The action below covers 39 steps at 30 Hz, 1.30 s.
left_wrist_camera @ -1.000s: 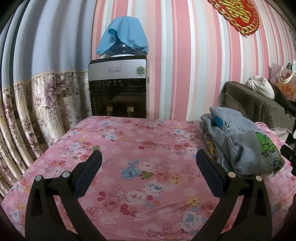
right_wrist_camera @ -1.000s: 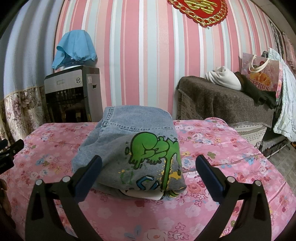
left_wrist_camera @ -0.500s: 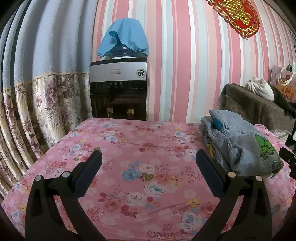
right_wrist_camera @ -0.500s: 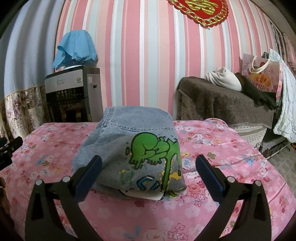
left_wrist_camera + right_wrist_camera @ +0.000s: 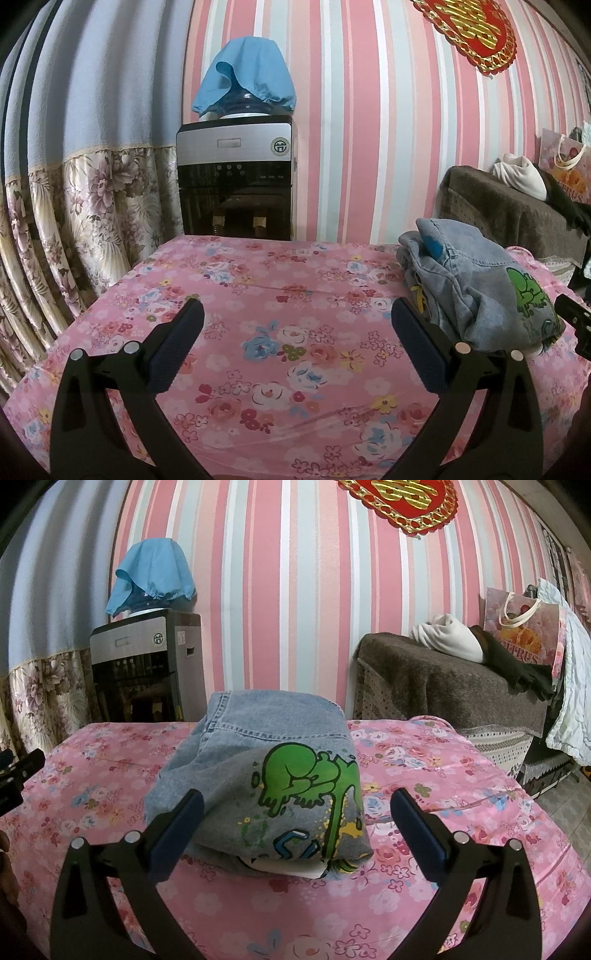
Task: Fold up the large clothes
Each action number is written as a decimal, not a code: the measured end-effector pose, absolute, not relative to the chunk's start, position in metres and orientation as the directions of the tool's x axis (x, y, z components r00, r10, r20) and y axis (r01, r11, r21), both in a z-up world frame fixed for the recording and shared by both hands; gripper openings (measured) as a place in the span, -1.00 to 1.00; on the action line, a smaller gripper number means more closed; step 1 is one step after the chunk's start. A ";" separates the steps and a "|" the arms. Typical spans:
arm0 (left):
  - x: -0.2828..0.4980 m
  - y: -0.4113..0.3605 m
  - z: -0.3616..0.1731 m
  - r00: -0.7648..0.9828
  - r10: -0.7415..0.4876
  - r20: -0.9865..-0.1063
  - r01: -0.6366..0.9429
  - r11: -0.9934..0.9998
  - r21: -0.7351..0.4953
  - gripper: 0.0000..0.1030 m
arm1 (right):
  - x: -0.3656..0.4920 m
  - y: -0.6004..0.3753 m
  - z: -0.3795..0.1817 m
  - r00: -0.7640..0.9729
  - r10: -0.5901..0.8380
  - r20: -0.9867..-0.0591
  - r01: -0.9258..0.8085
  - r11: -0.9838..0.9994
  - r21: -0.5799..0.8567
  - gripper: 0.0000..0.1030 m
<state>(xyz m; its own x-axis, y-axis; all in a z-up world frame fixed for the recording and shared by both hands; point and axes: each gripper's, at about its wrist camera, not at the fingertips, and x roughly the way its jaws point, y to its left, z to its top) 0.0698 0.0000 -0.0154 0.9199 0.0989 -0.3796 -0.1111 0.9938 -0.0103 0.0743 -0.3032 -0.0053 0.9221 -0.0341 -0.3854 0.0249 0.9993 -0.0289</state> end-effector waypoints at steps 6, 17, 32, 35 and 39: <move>0.070 -0.001 -0.014 0.920 0.106 -0.378 -0.117 0.993 -0.006 0.94 | 0.074 -0.303 -0.006 0.922 -0.032 -0.385 0.023 0.999 -0.030 0.96; 0.069 0.001 -0.012 0.919 0.112 -0.378 -0.124 0.992 -0.007 0.94 | 0.075 -0.304 -0.005 0.922 -0.030 -0.386 0.019 0.999 -0.033 0.96; 0.070 0.000 -0.011 0.920 0.122 -0.373 -0.129 0.992 0.006 0.94 | 0.075 -0.303 -0.005 0.922 -0.032 -0.386 0.020 0.999 -0.034 0.96; 0.070 0.000 -0.011 0.920 0.121 -0.374 -0.128 0.992 0.006 0.94 | 0.075 -0.303 -0.005 0.922 -0.031 -0.386 0.020 0.999 -0.034 0.96; 0.070 -0.001 -0.011 0.919 0.114 -0.377 -0.120 0.993 0.008 0.94 | 0.074 -0.302 -0.004 0.922 -0.032 -0.385 0.020 0.999 -0.034 0.96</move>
